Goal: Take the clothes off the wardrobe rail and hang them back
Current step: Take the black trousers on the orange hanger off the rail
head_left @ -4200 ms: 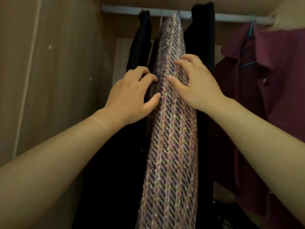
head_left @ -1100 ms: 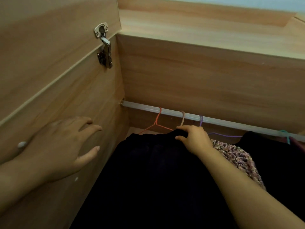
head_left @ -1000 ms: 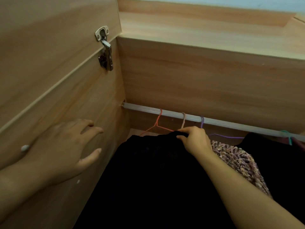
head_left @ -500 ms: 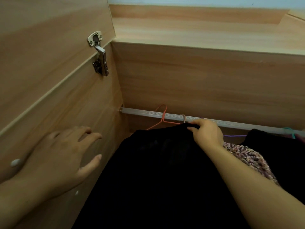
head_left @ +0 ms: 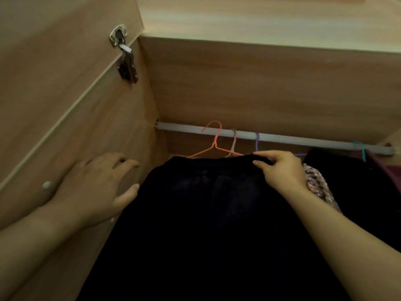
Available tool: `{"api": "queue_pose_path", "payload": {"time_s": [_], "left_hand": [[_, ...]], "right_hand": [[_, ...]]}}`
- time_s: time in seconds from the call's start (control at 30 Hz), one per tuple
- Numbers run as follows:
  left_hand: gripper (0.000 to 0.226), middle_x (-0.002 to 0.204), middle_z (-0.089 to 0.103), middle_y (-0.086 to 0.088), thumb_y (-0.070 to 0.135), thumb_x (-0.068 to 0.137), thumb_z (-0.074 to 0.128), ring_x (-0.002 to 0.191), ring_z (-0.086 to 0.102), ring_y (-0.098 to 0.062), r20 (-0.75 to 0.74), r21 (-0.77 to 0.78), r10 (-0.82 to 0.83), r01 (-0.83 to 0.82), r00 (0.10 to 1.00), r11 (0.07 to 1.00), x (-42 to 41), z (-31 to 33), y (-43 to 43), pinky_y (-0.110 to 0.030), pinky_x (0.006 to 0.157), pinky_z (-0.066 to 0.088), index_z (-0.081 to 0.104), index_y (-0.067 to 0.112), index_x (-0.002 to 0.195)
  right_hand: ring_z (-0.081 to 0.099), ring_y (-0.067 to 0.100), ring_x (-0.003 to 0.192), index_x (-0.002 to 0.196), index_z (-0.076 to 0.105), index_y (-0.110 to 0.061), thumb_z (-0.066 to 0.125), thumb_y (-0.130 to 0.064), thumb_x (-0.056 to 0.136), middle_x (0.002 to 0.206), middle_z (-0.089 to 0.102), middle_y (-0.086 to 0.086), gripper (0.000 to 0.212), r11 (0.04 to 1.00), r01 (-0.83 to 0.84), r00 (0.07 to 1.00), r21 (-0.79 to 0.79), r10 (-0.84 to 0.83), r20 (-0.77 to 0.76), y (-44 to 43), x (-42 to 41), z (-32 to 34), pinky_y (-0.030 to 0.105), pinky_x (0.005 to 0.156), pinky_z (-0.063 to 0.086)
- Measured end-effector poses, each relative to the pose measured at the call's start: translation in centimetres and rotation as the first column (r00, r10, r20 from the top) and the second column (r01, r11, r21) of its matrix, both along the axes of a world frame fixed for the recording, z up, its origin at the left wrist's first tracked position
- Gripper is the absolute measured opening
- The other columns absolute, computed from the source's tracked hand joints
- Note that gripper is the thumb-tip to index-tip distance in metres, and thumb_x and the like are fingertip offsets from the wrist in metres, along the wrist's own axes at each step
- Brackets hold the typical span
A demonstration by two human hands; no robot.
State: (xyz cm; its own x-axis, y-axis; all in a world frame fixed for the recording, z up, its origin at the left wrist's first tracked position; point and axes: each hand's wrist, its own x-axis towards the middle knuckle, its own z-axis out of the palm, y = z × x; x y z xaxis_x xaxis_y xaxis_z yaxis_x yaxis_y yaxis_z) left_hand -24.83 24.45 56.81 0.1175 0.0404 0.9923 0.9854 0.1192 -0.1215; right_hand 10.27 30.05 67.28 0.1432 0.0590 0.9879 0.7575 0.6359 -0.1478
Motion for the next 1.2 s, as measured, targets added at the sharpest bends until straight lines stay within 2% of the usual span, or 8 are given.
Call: {"api": "queue_pose_path", "payload": {"time_s": [0.1,0.27,0.37,0.53,0.7,0.93,1.03,1.2], "left_hand": [[0.06,0.105,0.064,-0.01,0.057,0.078,0.033,0.091,0.063,-0.032,-0.058,-0.01,-0.022,0.022,0.998,1.0,1.6,-0.4,-1.2,-0.038,0.071,0.052,0.064,0.018,0.112],[0.071,0.118,0.057,-0.003,0.063,0.073,0.023,0.109,0.054,-0.026,-0.037,-0.084,-0.187,0.184,0.982,0.979,4.2,-2.4,-1.6,-0.038,0.082,0.047,0.055,0.024,0.123],[0.067,0.118,0.054,0.001,0.063,0.075,0.025,0.109,0.053,-0.023,-0.015,-0.113,-0.305,0.301,0.952,0.947,5.6,-4.6,-0.8,-0.039,0.084,0.048,0.052,0.026,0.124],[0.06,0.124,0.05,0.0,0.058,0.081,0.031,0.112,0.052,-0.024,0.043,-0.183,-0.479,0.479,0.877,0.859,6.9,-9.2,0.2,-0.042,0.092,0.046,0.048,0.026,0.128],[0.054,0.127,0.05,0.0,0.056,0.087,0.03,0.111,0.055,-0.026,0.015,-0.183,-0.436,0.431,0.9,0.884,8.1,-11.6,-1.1,-0.051,0.093,0.043,0.043,0.033,0.134],[0.046,0.104,0.045,0.007,0.064,0.084,0.029,0.081,0.057,-0.02,0.027,-0.281,-0.486,0.473,0.874,0.835,9.2,-15.3,-6.0,-0.032,0.055,0.047,0.048,0.039,0.117],[0.043,0.098,0.045,0.007,0.06,0.084,0.034,0.068,0.055,-0.02,0.032,-0.239,-0.462,0.456,0.886,0.857,10.0,-18.5,-10.0,-0.024,0.048,0.036,0.055,0.033,0.11],[0.037,0.095,0.044,0.007,0.055,0.085,0.042,0.062,0.054,-0.02,0.114,-0.179,-0.419,0.434,0.901,0.883,11.3,-23.7,-18.9,-0.025,0.048,0.037,0.061,0.029,0.104]], "right_hand": [[0.062,0.01,0.101,0.1,0.072,-0.032,0.072,-0.027,0.079,0.104,0.07,-0.008,0.022,0.998,-0.056,0.998,0.03,0.056,0.007,-1.0,1.1,-3.6,0.022,0.083,0.045],[0.058,0.003,0.085,0.099,0.073,-0.027,0.074,-0.021,0.077,0.088,0.065,-0.013,0.023,0.995,-0.099,0.995,0.029,0.099,0.011,-3.6,2.4,-10.7,0.004,0.067,0.039],[0.056,-0.009,0.078,0.098,0.071,-0.034,0.075,-0.02,0.076,0.09,0.064,-0.018,0.027,0.989,-0.145,0.989,0.016,0.145,0.01,-4.9,3.0,-14.8,-0.007,0.07,0.034],[0.059,-0.014,0.09,0.093,0.068,-0.044,0.076,-0.021,0.074,0.091,0.067,-0.026,0.031,0.966,-0.259,0.966,0.007,0.259,-0.017,-6.6,4.7,-20.1,0.001,0.081,0.039],[0.062,-0.01,0.092,0.093,0.07,-0.037,0.075,-0.015,0.075,0.089,0.065,-0.032,0.03,0.942,-0.336,0.942,-0.004,0.336,-0.029,-9.1,6.1,-23.7,0.002,0.081,0.04],[0.06,-0.012,0.092,0.094,0.066,-0.046,0.075,-0.019,0.076,0.083,0.059,-0.044,0.034,0.95,-0.302,0.953,-0.083,0.3,-0.028,-13.3,7.6,-28.3,0.0,0.076,0.039],[0.062,0.004,0.091,0.104,0.067,-0.038,0.074,-0.025,0.076,0.087,0.064,-0.032,0.032,0.955,-0.263,0.964,-0.134,0.264,-0.01,-15.5,7.9,-31.1,0.0,0.07,0.04],[0.059,0.003,0.084,0.114,0.064,-0.032,0.069,-0.026,0.081,0.09,0.064,-0.009,0.034,0.953,-0.273,0.96,-0.13,0.278,0.021,-20.2,8.2,-35.2,0.008,0.064,0.042]]}}
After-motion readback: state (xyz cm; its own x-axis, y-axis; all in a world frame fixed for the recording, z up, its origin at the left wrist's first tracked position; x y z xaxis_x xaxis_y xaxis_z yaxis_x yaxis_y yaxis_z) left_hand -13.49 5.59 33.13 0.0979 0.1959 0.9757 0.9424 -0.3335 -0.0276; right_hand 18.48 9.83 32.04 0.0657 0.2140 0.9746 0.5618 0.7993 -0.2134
